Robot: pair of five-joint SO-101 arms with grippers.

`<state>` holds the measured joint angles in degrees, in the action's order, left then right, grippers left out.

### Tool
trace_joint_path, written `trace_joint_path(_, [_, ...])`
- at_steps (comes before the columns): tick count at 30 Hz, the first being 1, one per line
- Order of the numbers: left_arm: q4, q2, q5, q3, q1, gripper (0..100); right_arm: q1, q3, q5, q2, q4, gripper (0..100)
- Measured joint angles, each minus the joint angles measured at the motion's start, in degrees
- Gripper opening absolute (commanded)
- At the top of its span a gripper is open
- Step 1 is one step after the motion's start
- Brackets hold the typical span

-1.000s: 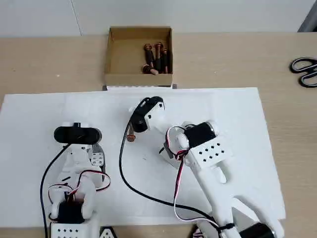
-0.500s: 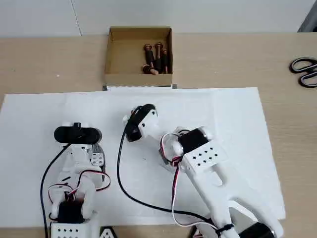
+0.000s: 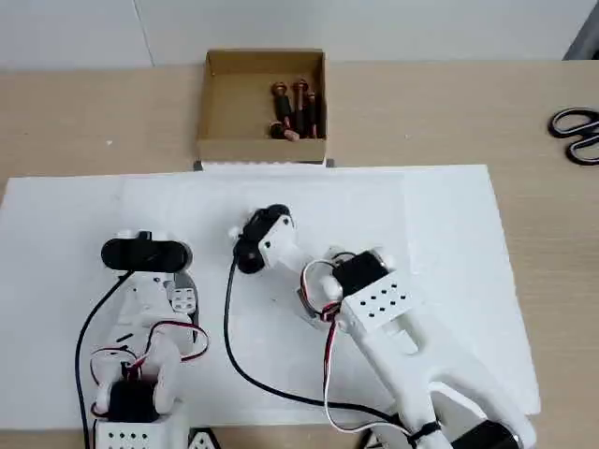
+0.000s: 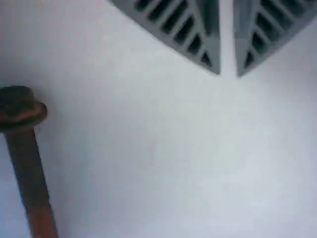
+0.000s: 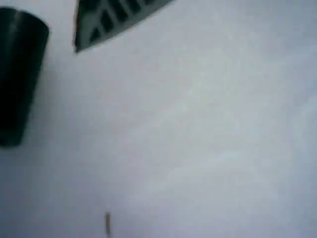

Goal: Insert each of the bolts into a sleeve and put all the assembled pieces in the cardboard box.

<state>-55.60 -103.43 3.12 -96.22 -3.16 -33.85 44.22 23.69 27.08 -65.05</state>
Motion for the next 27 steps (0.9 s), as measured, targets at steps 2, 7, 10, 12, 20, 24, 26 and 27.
trace_joint_path(2, [0.0, 0.0, 0.0, 0.0, 0.0, 1, 0.0, 0.7, 0.0, 0.0, 1.1, 14.4])
trace_joint_path(7, [0.0, 0.0, 0.0, 0.0, 0.0, 1, 0.0, 2.3, -0.1, 0.0, 4.0, 14.4])
trace_joint_path(10, [0.0, 0.0, 0.0, 0.0, 0.0, 1, 0.0, 2.8, -0.1, -0.2, 5.3, 14.4])
trace_joint_path(12, [0.0, 0.0, 0.0, 0.0, 0.0, 1, 0.0, 2.8, -0.1, -1.6, 5.7, 14.4])
trace_joint_path(20, [0.0, 0.0, 0.0, 0.0, 0.0, 1, 0.2, 2.8, -0.1, -7.7, 9.3, 14.4])
trace_joint_path(24, [0.0, 0.0, 0.0, 0.0, 0.0, 1, 0.2, 2.8, -0.1, -8.1, 10.0, 14.4])
trace_joint_path(26, [0.0, 0.0, 0.0, 0.0, 0.0, 1, 0.2, 2.8, -0.1, -8.1, 10.0, 14.4])
trace_joint_path(27, [0.0, 0.0, 0.0, 0.0, 0.0, 1, 0.2, 2.8, -0.1, -8.4, 10.4, 14.3])
